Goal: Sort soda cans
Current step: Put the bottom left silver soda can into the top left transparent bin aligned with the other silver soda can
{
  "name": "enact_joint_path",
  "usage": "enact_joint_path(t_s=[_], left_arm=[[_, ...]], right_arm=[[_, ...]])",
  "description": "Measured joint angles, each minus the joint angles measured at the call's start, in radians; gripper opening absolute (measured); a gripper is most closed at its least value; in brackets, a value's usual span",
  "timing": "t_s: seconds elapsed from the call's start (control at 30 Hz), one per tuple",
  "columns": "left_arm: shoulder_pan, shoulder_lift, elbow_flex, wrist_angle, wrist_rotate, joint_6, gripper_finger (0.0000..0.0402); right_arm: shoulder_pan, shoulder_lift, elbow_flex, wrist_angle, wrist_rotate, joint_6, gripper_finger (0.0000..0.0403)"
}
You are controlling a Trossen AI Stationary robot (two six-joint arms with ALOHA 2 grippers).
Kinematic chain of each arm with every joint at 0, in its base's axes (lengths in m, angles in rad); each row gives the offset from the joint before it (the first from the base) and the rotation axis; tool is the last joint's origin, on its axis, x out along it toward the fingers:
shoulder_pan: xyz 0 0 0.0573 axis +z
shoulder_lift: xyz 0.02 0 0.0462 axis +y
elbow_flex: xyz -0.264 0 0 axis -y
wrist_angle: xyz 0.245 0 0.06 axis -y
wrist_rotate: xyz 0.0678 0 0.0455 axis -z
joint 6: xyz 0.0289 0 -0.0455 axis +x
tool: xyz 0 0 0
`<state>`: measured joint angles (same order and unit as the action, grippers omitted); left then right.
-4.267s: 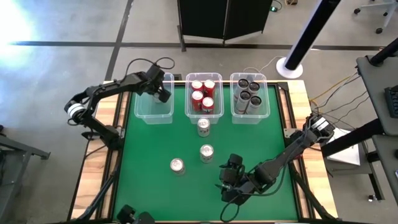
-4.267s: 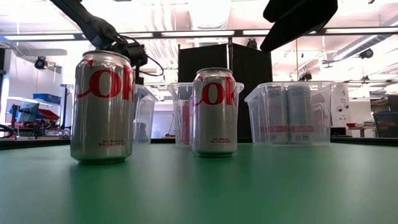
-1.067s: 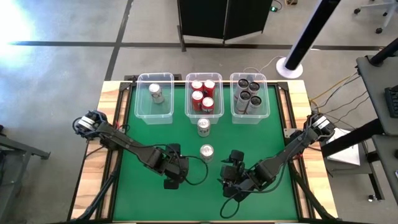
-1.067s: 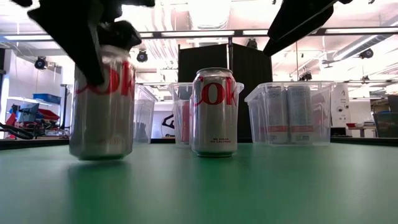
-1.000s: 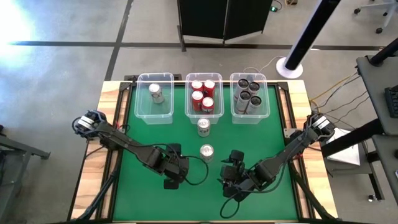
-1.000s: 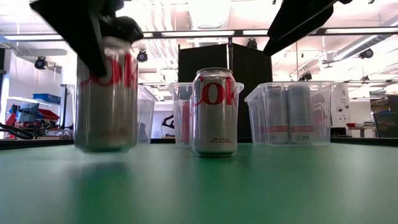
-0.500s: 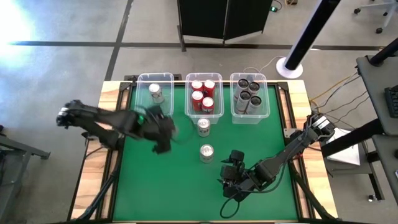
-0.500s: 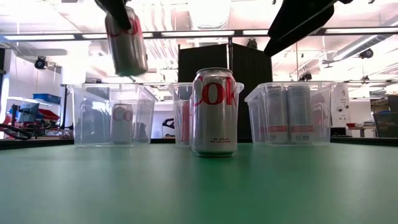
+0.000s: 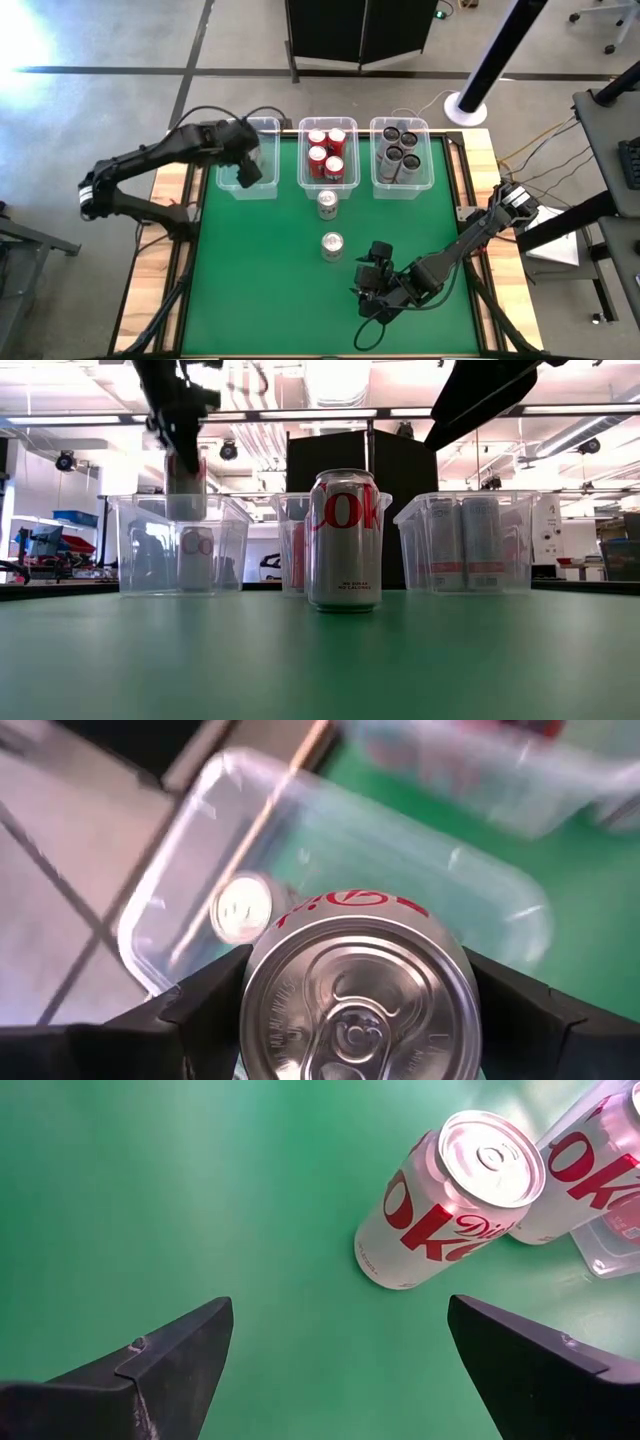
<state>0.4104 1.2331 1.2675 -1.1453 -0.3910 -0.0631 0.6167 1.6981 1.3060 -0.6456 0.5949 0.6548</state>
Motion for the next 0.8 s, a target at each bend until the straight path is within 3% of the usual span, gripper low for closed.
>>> enact_joint_path(t_s=[0.17,0.33,0.8], left_arm=[[0.133,0.000,-0.128,0.135,0.111,0.048,0.0285],[0.201,0.006,-0.226,0.185,0.121,0.066,0.0285],[0.209,0.055,-0.335,0.309,0.167,0.073,0.0285]], right_arm=[[0.000,0.000,-0.001,0.000,0.000,0.000,0.0364],[0.000,0.000,-0.002,0.000,0.000,0.009,0.0364],[0.000,0.013,-0.002,0.000,0.000,0.029,0.0364]])
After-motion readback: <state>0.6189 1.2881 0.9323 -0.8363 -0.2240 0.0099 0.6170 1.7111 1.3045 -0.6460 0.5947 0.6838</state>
